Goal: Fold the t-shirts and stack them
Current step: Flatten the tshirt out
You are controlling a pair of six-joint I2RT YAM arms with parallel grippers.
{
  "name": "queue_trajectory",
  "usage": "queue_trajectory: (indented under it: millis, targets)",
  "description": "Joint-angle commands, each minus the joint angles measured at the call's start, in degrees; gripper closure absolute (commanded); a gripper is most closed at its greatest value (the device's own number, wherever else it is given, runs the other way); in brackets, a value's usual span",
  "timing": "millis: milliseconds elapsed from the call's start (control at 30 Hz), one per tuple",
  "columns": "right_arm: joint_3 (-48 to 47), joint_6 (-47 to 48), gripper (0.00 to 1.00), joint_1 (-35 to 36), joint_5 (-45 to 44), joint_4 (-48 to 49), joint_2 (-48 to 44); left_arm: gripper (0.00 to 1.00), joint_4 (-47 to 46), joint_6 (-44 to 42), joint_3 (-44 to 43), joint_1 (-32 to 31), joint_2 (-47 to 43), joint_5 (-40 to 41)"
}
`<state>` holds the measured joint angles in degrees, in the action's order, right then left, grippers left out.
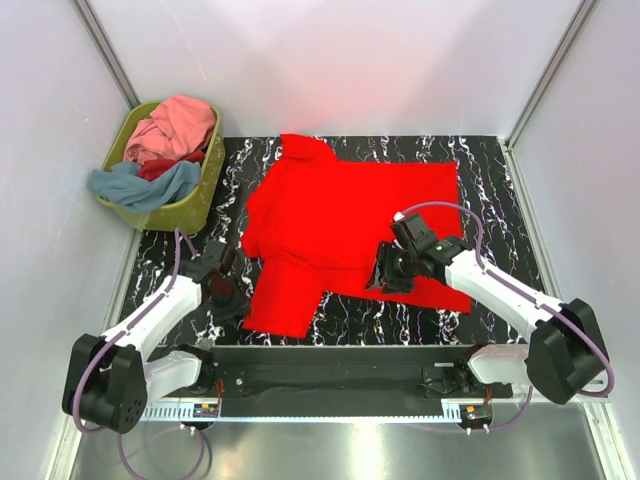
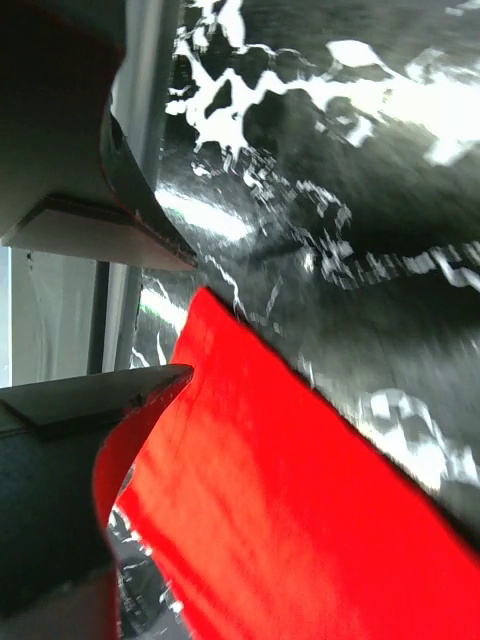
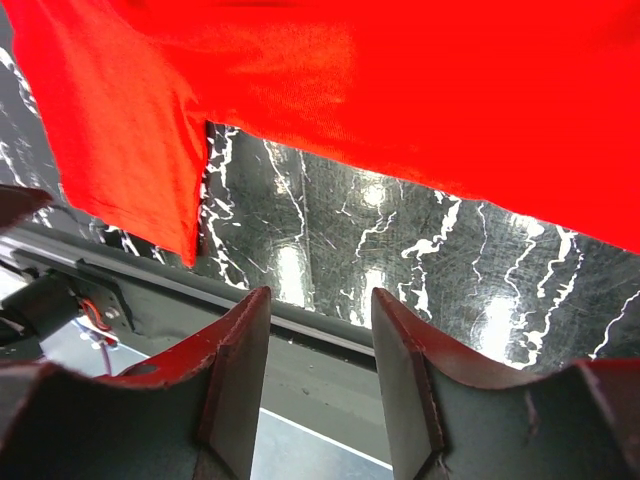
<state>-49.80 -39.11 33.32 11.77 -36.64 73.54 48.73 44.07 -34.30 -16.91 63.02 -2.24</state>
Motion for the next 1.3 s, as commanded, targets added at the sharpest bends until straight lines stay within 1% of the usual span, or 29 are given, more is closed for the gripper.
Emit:
queue_trajectory:
  millis: [0, 33, 67, 300, 467, 500, 567, 600, 633, 700, 767, 800, 833, 867, 900, 933, 1000, 1033, 1100, 1133, 1200, 1267]
  targets:
    - [0.75, -1.05, 0.48, -0.98, 2.03, 1.58, -3.04, 0.55, -1.26, 5.49, 0.64, 0.03, 0.52, 1.54]
    - [1.11, -1.23, 0.48, -1.06, 1.94, 1.49, -3.57, 0.6, -1.79, 5.58, 1.34, 0.03, 0.96, 1.54]
    - [1.46, -1.58, 0.48, -1.15, 1.85, 1.49, -4.01, 0.6, -2.14, 5.93, 1.52, 0.12, 1.48, 1.97]
    - [4.53, -2.37, 0.48, -2.56, 1.77, 1.4, -7.88, 0.61, -4.78, 5.76, 3.72, 0.03, 2.89, 0.4]
    - [4.72, -2.55, 0.48, -3.26, 1.94, 1.49, -7.97, 0.59, -6.19, 7.69, 5.83, -0.06, 4.56, -1.18]
    - [4.54, -2.72, 0.48, -3.44, 1.94, 1.4, -7.97, 0.61, -6.19, 7.43, 5.57, -0.06, 4.56, -0.93]
    - [3.93, -3.59, 0.48, -3.96, 1.24, 0.88, -7.54, 0.68, -6.19, 6.99, 5.39, 0.03, 5.26, -0.84]
    - [3.66, -4.3, 0.48, -4.4, 0.63, -0.26, -7.1, 0.78, -6.1, 6.99, 5.48, -0.06, 5.18, -0.84]
    - [3.4, -5.09, 0.48, -5.1, 0.19, -1.05, -6.57, 0.83, -6.19, 6.99, 5.56, -0.06, 4.66, -1.01]
    - [2.34, -7.55, 0.48, -8.17, -0.52, -3.77, -4.55, 1.0, -5.84, 6.64, 5.83, -0.06, 3.69, -1.71]
    - [2.34, -9.3, 0.48, -11.16, -0.17, -4.66, -2.97, 1.0, -4.7, 6.29, 5.74, -0.06, 0.79, -2.67]
    - [2.43, -9.75, 0.48, -15.44, 0.35, -5.45, -2.44, 1.0, -4.26, 5.85, 4.7, -0.14, -0.26, -2.94]
    - [2.6, -9.75, 0.48, -18.0, 2.01, -5.72, -2.0, 1.0, -2.87, 5.15, 3.73, -0.32, -2.1, -3.03]
    - [2.95, -9.41, 0.48, -20.55, 2.55, -6.07, -1.12, 1.0, -2.42, 2.71, 2.59, -0.49, -2.73, -3.99]
    - [3.3, -8.79, 0.48, -26.49, 2.82, -7.03, -0.85, 1.0, -1.89, 1.38, -0.38, -0.93, -3.34, -4.43]
    - [3.48, -7.48, 0.49, -29.08, 2.99, -7.82, -0.59, 1.0, -0.93, -1.16, -1.89, -1.89, -3.87, -4.7]
    - [3.31, -6.16, 0.51, -34.7, 1.86, -10.81, -0.15, 1.0, -0.39, -3.9, -5.84, -2.86, -4.31, -6.98]
    - [3.31, -5.28, 0.53, -38.99, 0.11, -11.51, -0.24, 1.0, 0.04, -6.0, -6.82, -3.91, -4.66, -7.25]
    - [3.66, -3.78, 0.55, -43.06, -1.74, -13.79, -0.76, 1.0, 0.05, -8.29, -8.75, -4.36, -5.62, -9.01]
    - [3.92, -2.99, 0.57, -47.69, -2.36, -14.24, -1.2, 1.0, 0.05, -9.96, -9.02, -4.45, -6.15, -9.53]
    - [4.8, -2.63, 0.6, -50.88, -2.97, -14.16, -2.87, 1.0, -0.21, -11.2, -9.03, -4.45, -7.21, -9.62]
    - [5.59, -2.29, 0.66, -52.39, -4.56, -13.9, -4.36, 1.0, -0.92, -13.05, -9.11, -4.45, -7.48, -10.93]
